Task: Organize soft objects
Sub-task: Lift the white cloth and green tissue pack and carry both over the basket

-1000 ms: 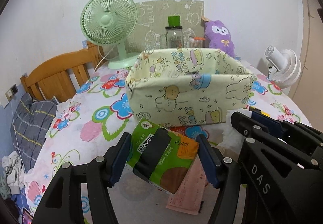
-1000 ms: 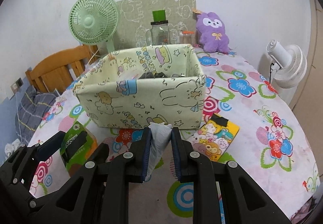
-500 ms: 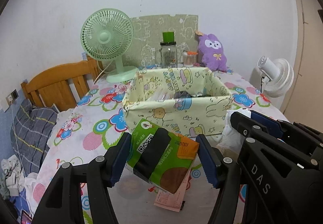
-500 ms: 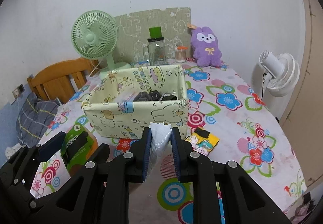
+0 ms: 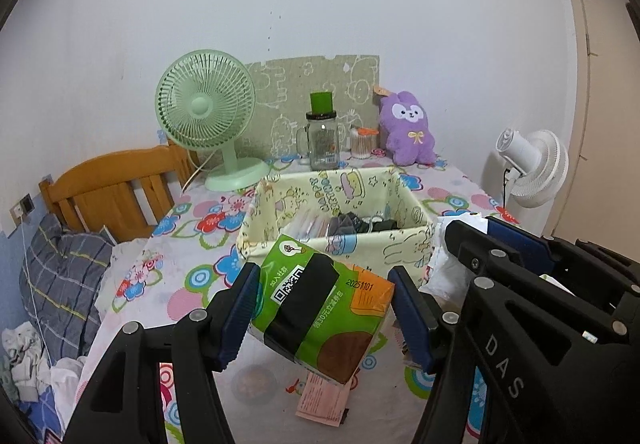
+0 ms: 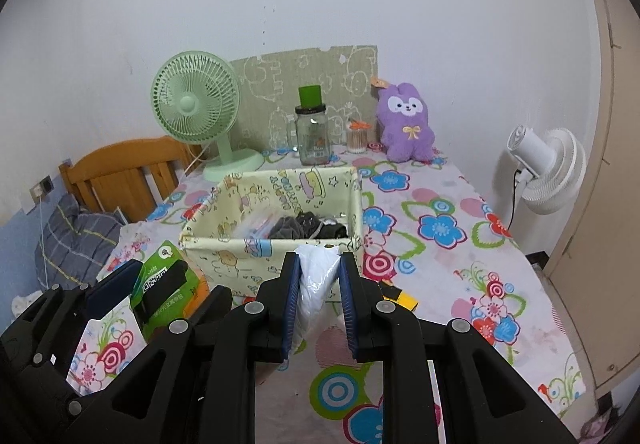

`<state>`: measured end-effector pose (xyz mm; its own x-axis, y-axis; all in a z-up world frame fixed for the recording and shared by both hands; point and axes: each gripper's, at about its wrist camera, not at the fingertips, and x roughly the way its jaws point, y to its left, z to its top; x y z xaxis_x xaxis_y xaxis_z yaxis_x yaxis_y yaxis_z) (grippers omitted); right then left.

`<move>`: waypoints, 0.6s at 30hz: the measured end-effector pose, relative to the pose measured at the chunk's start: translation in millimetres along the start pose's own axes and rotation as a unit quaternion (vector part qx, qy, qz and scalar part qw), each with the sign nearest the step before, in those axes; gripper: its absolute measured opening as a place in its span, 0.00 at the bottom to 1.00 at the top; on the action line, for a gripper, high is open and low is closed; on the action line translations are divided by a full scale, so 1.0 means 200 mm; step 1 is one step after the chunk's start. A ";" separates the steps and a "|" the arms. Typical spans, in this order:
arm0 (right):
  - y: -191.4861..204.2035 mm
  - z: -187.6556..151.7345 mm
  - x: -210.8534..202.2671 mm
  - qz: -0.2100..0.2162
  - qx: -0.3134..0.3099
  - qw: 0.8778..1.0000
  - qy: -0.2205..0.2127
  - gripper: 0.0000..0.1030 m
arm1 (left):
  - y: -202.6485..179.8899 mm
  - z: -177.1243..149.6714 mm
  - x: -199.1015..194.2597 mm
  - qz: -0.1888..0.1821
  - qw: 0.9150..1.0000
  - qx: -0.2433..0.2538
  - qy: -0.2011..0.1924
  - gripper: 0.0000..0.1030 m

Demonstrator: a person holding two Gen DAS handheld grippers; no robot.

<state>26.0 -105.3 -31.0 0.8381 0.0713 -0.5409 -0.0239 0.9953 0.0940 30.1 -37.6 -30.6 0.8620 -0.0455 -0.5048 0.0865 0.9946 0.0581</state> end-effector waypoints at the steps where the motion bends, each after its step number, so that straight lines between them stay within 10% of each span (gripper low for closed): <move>1: 0.00 0.01 -0.01 -0.001 -0.001 1.000 -0.002 0.22 | 0.00 0.01 -0.01 -0.001 1.000 0.000 -0.002 0.65; 18: 0.01 0.14 -0.03 0.000 -0.009 1.000 -0.021 0.22 | 0.01 0.13 -0.01 -0.006 1.000 -0.007 -0.021 0.65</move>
<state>35.9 -104.7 -3.5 0.8597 0.0690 -0.5061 -0.0339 0.9964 0.0783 41.2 -37.0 -6.2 0.8812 -0.0601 -0.4690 0.0898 0.9951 0.0412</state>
